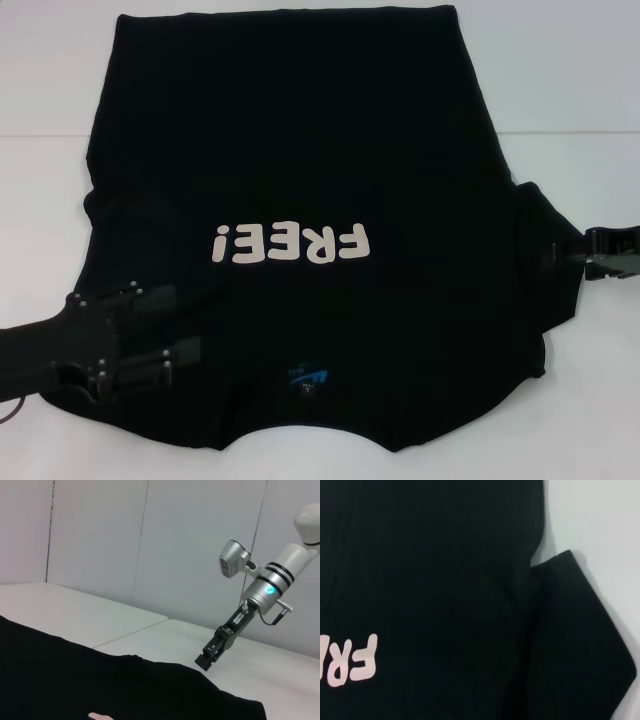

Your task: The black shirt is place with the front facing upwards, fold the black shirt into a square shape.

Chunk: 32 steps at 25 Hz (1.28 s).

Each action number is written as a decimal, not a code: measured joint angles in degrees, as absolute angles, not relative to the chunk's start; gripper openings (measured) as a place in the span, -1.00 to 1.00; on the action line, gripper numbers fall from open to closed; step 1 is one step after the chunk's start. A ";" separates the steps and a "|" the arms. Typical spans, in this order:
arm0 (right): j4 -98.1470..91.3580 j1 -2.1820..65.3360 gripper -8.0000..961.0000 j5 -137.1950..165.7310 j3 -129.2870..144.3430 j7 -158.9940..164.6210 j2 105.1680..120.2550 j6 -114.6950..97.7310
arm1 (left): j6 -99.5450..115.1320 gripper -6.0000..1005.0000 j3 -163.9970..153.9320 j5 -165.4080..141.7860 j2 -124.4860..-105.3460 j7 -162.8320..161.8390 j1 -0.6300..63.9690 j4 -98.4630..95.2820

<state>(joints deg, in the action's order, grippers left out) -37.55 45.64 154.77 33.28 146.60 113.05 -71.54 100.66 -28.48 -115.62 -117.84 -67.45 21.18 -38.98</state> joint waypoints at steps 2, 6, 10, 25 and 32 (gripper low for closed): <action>-37.22 45.72 0.67 154.95 33.41 146.61 113.06 -71.50 | 100.66 0.48 -29.06 -115.72 -117.85 -67.44 21.22 -39.00; -37.26 45.38 0.67 155.06 33.49 146.89 112.50 -71.99 | 100.66 0.48 -29.56 -115.92 -117.86 -67.42 21.26 -39.02; -37.39 45.17 0.67 155.09 33.49 147.01 112.06 -72.31 | 100.66 0.48 -29.55 -115.93 -117.86 -67.41 21.28 -39.03; -35.71 45.40 0.68 155.12 34.56 146.81 112.62 -70.78 | 100.63 0.48 -29.53 -115.93 -117.86 -67.42 21.54 -38.93; -35.14 45.44 0.68 155.07 34.72 146.73 112.67 -70.19 | 100.63 0.48 -29.53 -115.93 -117.86 -67.40 21.54 -38.87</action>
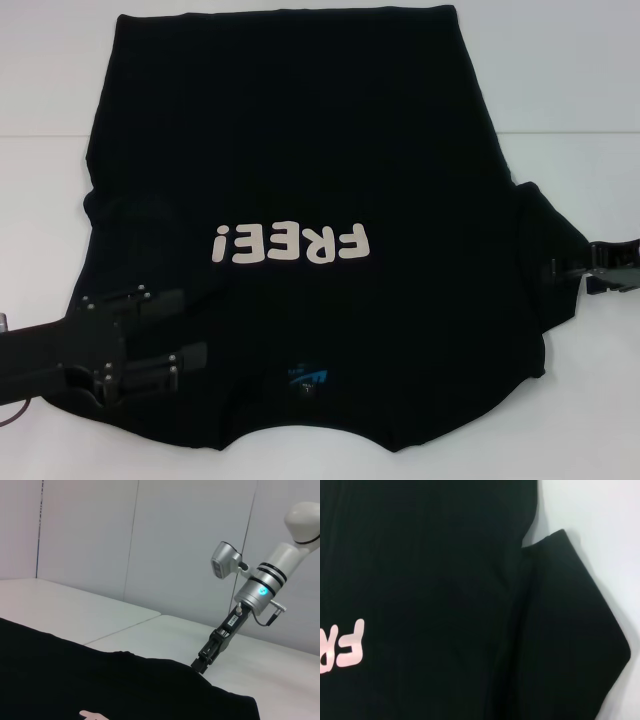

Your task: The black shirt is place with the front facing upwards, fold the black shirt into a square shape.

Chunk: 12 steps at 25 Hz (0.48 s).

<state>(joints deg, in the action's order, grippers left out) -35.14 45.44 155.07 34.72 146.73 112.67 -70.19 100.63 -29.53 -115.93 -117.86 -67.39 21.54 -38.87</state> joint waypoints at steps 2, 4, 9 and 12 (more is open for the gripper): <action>-34.72 45.62 0.68 155.05 34.78 146.67 112.68 -69.81 | 100.63 0.48 -29.53 -115.93 -117.86 -67.40 21.54 -38.85; -34.28 45.76 0.68 155.06 34.89 146.67 112.73 -69.44 | 100.63 0.48 -29.53 -115.94 -117.86 -67.44 21.53 -38.84; -34.08 45.92 0.67 154.73 35.38 146.61 112.76 -69.23 | 100.63 0.48 -29.53 -116.44 -117.86 -67.56 21.54 -38.88; -34.08 46.12 0.67 154.70 35.41 146.60 112.82 -69.23 | 100.63 0.48 -29.53 -116.51 -117.86 -67.55 21.61 -38.89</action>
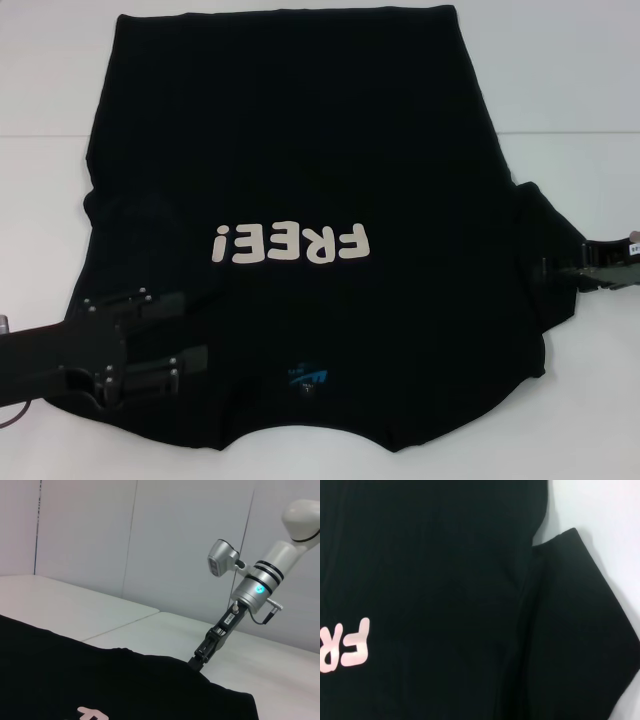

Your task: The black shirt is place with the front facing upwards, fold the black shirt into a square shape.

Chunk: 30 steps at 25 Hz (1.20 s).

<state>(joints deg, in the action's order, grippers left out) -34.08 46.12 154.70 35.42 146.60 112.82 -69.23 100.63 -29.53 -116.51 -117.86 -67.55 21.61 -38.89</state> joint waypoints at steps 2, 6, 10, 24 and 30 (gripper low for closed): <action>-34.07 46.35 0.67 154.68 35.45 146.60 112.90 -69.25 | 100.63 0.48 -29.53 -116.54 -117.86 -67.55 21.67 -38.91; -34.02 46.58 0.67 154.68 35.61 146.60 113.08 -69.29 | 100.63 0.48 -29.53 -116.55 -117.86 -67.55 21.69 -38.94; -34.01 46.58 0.67 154.68 35.62 146.60 113.11 -69.26 | 100.63 0.48 -29.53 -116.55 -117.86 -67.55 21.71 -38.94; -34.58 46.56 0.00 155.11 38.89 146.96 113.11 -69.21 | 100.56 0.48 -29.53 -116.54 -117.98 -67.44 21.70 -38.84; -34.62 46.62 -0.60 155.15 39.20 147.11 113.04 -69.17 | 100.54 0.48 -29.53 -116.54 -118.03 -67.51 21.71 -38.85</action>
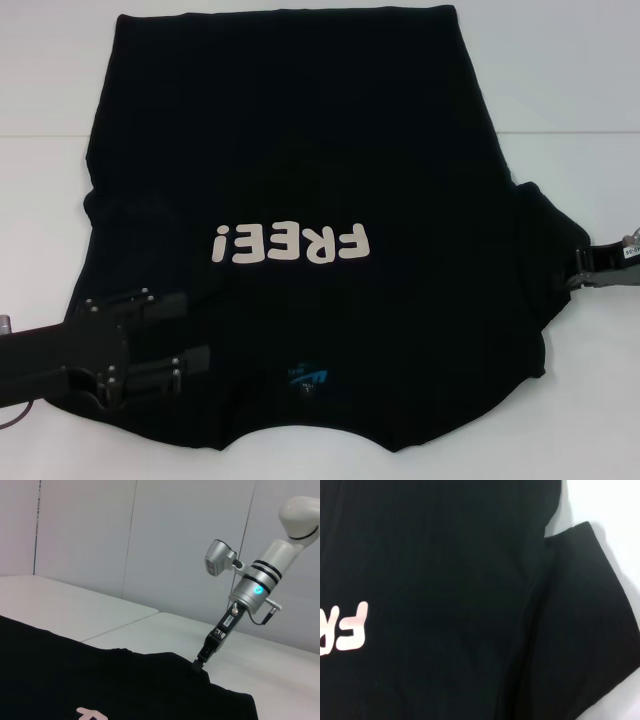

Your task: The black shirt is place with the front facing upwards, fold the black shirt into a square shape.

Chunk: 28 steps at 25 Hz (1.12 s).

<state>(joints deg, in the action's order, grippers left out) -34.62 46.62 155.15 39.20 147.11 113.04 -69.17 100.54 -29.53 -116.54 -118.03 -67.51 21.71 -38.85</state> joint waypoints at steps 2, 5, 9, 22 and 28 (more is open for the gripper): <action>-34.63 46.61 -0.72 155.15 39.25 147.12 113.02 -69.18 | 100.54 0.48 -29.54 -116.54 -118.03 -67.52 21.70 -38.85; -34.65 46.55 -0.80 155.14 39.30 147.07 112.94 -69.28 | 100.54 0.48 -29.53 -116.54 -118.03 -67.53 21.70 -38.82; -34.77 46.52 -0.89 154.81 39.27 146.75 112.68 -69.62 | 100.54 0.48 -29.53 -116.54 -118.03 -67.50 21.71 -38.75; -43.43 43.71 -0.92 153.00 36.18 146.35 111.17 -74.31 | 100.48 0.48 -29.53 -116.54 -118.03 -67.72 21.68 -38.67; -44.47 45.29 -0.89 152.28 36.91 144.69 111.28 -75.02 | 100.36 0.48 -29.53 -116.58 -118.03 -67.81 21.62 -38.64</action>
